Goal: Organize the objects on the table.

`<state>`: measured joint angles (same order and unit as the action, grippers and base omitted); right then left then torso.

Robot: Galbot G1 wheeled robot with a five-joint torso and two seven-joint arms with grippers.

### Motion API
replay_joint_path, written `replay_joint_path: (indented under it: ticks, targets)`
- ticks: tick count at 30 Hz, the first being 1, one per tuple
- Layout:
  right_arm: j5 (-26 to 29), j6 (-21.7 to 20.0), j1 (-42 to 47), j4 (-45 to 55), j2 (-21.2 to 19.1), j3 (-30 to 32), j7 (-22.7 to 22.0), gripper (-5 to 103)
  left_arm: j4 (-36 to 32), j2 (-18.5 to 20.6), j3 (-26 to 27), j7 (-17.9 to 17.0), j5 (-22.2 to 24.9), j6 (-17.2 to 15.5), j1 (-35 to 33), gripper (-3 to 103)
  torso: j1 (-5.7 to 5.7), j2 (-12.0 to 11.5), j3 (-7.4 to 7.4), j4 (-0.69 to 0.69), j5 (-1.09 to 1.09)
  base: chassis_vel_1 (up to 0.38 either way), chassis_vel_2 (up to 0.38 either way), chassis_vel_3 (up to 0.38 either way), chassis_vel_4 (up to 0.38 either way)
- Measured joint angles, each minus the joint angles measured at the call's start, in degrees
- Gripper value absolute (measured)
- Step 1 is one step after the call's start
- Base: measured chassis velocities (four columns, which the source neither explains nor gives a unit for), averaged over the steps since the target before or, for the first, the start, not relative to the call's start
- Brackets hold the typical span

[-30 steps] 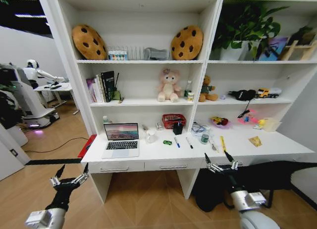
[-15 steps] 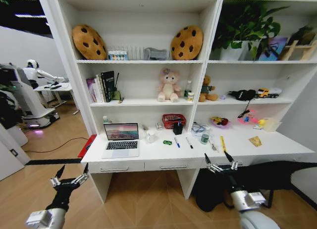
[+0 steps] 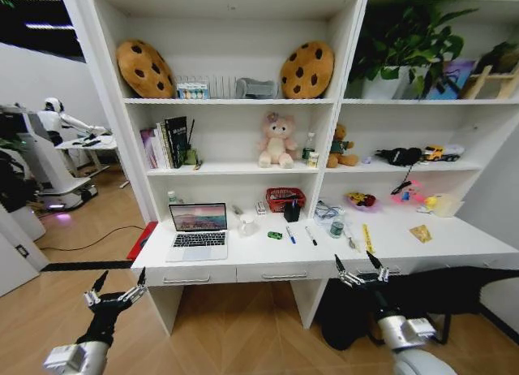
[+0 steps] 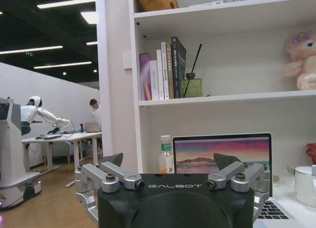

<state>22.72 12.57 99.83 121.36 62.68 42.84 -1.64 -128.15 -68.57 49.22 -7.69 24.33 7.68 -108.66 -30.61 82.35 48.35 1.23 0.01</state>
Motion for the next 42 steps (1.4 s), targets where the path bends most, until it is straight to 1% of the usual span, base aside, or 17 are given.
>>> replay_joint_path:
  ticks: [15,42]
  targets:
    - [0.8,0.2,0.2,0.2,-0.1,0.2,0.4,100,-0.1,-0.2,0.0,0.0,0.0,0.1,0.0,100,0.01,0.0,0.00,0.01,0.00,-0.067,0.065,0.072,-0.069]
    - [0.9,0.4,0.4,0.2,0.2,0.0,1.0,100,-0.3,-0.2,0.1,0.0,0.0,0.1,-0.5,100,0.00,0.0,0.00,0.00,0.00,-0.101,0.104,0.103,-0.102]
